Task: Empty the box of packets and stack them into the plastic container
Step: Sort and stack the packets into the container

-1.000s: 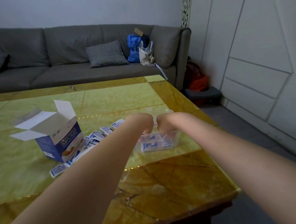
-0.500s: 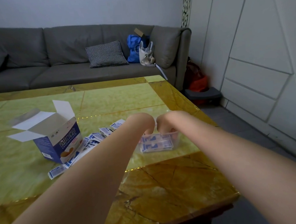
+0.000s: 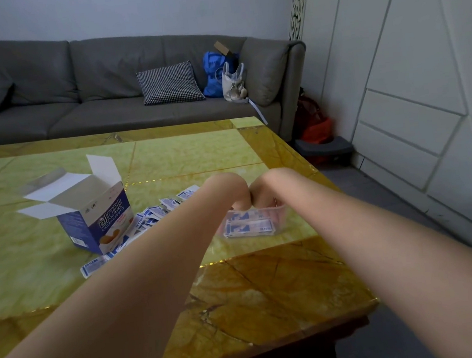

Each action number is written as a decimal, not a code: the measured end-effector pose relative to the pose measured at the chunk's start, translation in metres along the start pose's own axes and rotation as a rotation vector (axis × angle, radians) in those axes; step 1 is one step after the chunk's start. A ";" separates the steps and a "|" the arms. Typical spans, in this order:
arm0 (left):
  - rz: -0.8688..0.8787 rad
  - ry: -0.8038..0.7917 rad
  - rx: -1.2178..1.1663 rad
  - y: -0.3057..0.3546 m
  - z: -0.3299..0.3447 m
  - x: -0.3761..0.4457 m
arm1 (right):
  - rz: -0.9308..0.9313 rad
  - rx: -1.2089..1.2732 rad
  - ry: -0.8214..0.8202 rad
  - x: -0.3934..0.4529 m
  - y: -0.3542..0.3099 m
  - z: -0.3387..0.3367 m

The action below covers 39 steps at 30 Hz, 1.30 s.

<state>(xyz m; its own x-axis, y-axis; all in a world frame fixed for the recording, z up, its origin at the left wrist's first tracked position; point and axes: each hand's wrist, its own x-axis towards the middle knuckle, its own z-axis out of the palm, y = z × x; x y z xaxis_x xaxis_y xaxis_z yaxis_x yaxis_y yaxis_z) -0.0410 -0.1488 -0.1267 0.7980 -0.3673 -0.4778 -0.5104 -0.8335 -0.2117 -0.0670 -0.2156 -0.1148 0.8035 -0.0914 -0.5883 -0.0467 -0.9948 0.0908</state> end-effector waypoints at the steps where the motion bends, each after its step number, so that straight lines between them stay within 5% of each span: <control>1: 0.007 -0.015 0.007 0.000 -0.001 -0.002 | 0.006 0.013 -0.003 0.001 0.000 0.000; 10: -0.028 0.012 -0.167 -0.001 0.001 -0.007 | 0.021 0.069 0.007 0.002 -0.002 0.001; 17: -0.083 0.217 -0.376 -0.025 -0.023 -0.035 | 0.026 0.426 0.193 -0.018 -0.012 -0.022; 20: -0.097 0.306 -0.362 -0.049 -0.018 -0.051 | -0.098 0.530 0.421 -0.029 -0.031 -0.030; 28: -0.143 0.092 -0.216 -0.107 0.072 -0.082 | -0.439 0.410 0.494 -0.030 -0.094 0.047; 39: -0.083 0.560 -0.437 -0.115 0.140 -0.073 | -0.453 0.318 0.671 0.000 -0.100 0.098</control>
<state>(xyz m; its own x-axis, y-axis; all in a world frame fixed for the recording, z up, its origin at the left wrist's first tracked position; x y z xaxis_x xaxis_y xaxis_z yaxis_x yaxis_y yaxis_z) -0.0853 0.0311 -0.1872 0.9331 -0.3545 0.0599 -0.3594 -0.9139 0.1888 -0.1205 -0.1207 -0.2032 0.9601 0.2634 0.0937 0.2796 -0.9035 -0.3250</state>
